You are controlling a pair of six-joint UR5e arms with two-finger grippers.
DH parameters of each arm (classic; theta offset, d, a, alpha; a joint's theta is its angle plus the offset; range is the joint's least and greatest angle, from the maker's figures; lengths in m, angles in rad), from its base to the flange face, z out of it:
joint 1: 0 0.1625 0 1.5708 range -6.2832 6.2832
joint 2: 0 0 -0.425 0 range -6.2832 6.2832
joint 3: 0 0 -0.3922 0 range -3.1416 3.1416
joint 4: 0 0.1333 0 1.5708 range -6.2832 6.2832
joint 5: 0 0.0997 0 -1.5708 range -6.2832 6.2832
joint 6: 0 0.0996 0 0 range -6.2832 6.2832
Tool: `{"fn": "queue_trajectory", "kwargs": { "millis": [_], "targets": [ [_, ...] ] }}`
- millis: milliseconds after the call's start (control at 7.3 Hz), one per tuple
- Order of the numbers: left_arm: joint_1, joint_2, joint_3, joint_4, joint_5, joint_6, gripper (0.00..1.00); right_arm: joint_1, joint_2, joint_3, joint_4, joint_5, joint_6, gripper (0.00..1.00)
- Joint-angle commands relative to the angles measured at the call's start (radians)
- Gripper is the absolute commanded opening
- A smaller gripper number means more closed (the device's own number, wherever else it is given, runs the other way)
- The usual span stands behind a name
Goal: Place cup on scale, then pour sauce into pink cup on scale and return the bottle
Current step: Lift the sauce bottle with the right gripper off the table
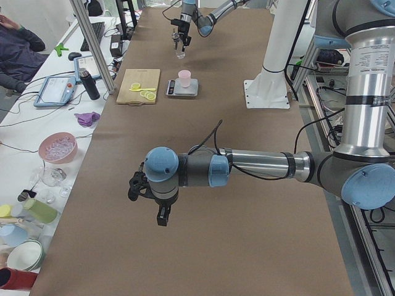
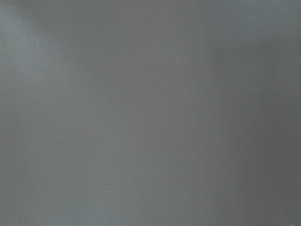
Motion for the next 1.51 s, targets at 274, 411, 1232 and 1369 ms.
{"fn": "queue_trajectory", "kwargs": {
  "millis": [274,411,1232,1369],
  "targets": [
    [0.003,0.014,0.002,-0.074,-0.005,-0.019,0.98,0.017,0.051,0.182,-0.462,0.055,-0.07,0.0],
    [0.003,0.018,0.002,-0.077,-0.005,-0.019,0.98,0.006,0.049,0.202,-0.525,0.046,-0.133,0.0],
    [0.003,0.053,0.002,-0.12,-0.007,-0.019,0.98,-0.147,0.14,0.428,-1.144,-0.466,-0.492,0.0],
    [0.003,0.056,0.004,-0.125,-0.007,-0.019,0.98,-0.188,0.172,0.432,-1.22,-0.542,-0.492,0.0]
  ]
}}
